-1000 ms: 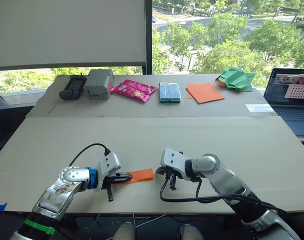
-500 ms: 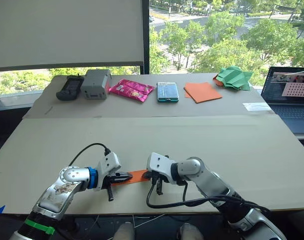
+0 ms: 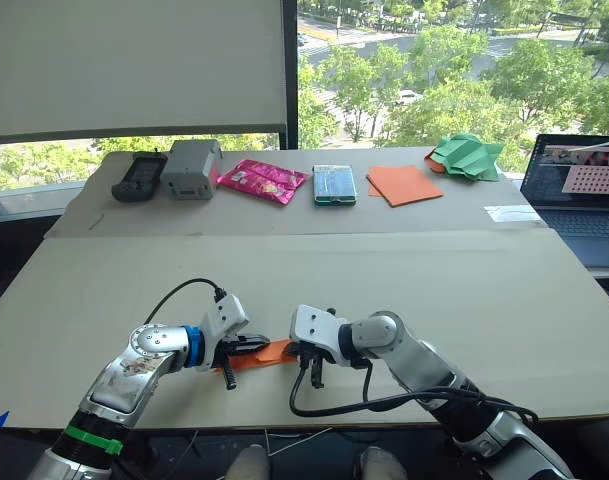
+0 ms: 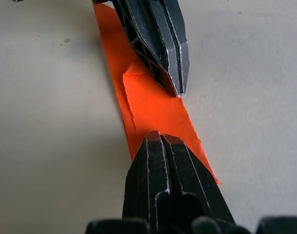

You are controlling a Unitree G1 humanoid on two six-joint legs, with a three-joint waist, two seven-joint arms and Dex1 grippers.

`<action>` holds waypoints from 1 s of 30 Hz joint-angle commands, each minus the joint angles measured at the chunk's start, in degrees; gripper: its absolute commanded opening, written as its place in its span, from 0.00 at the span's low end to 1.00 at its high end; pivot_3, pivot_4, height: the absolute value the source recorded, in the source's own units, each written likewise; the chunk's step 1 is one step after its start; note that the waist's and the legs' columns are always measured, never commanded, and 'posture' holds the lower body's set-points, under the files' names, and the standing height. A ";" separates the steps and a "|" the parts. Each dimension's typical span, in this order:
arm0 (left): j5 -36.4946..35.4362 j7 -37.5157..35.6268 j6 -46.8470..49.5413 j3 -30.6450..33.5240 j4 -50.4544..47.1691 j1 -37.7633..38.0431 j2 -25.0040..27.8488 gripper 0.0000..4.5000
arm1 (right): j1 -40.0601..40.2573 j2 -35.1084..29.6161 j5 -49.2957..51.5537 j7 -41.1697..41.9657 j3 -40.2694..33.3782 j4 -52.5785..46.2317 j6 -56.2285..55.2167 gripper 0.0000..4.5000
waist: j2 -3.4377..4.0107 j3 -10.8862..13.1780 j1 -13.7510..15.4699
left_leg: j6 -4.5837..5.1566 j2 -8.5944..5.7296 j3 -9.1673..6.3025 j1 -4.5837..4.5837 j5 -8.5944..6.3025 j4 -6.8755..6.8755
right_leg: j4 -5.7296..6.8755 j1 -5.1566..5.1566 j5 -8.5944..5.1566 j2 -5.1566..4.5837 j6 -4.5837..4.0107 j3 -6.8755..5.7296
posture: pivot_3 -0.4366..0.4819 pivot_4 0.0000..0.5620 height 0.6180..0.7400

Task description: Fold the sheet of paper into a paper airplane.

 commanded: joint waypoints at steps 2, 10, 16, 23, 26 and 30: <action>2.22 -0.78 -1.85 -1.81 1.51 0.90 0.56 0.00 | 1.61 -1.24 -2.43 -0.24 2.46 3.01 4.08 0.01 | 0.00 -0.05 0.00 | 0.00 0.00 0.00 0.03 0.00 0.00 | 0.00 0.04 0.00 0.00 0.00 0.00 | 0.48 0.27 0.69; 4.81 -2.08 -4.87 -3.16 4.30 3.36 2.86 0.00 | 1.01 -0.93 -2.44 -0.64 2.21 3.10 5.06 0.01 | 0.09 -0.28 -0.03 | -0.01 0.00 0.00 0.09 -0.01 0.00 | -0.02 0.06 0.00 0.00 -0.01 0.02 | 0.48 0.27 0.69; 4.79 -2.84 -6.13 -1.71 5.39 6.70 5.07 0.00 | 0.69 -0.98 -2.66 -0.92 2.55 3.26 5.67 0.01 | 0.23 -0.38 -0.42 | -0.02 0.01 0.00 0.12 -0.01 -0.01 | -0.02 0.06 -0.01 0.00 -0.01 0.02 | 0.48 0.27 0.69; 4.32 -3.08 -7.18 0.97 5.38 10.58 7.05 0.00 | 0.66 -1.35 -2.61 -0.98 2.91 3.09 5.77 0.01 | 0.36 -0.44 -0.97 | -0.03 0.04 0.00 0.22 -0.03 -0.05 | -0.01 0.05 -0.02 -0.01 -0.03 0.01 | 0.48 0.27 0.69; 4.24 -3.17 -7.59 2.04 5.70 11.75 7.87 0.00 | 0.53 -1.37 -2.52 -0.95 3.02 3.13 5.69 0.01 | 0.41 -0.46 -1.02 | -0.04 0.05 0.00 0.23 -0.04 -0.05 | -0.01 0.04 -0.02 -0.01 -0.04 0.01 | 0.48 0.27 0.69; 4.30 -3.27 -8.33 3.05 5.97 13.21 8.84 0.00 | 0.46 -1.35 -2.43 -0.89 3.22 3.14 5.53 0.01 | 0.48 -0.50 -1.02 | -0.06 0.05 0.00 0.24 -0.05 -0.06 | -0.01 0.02 -0.03 -0.01 -0.05 0.02 | 0.48 0.27 0.69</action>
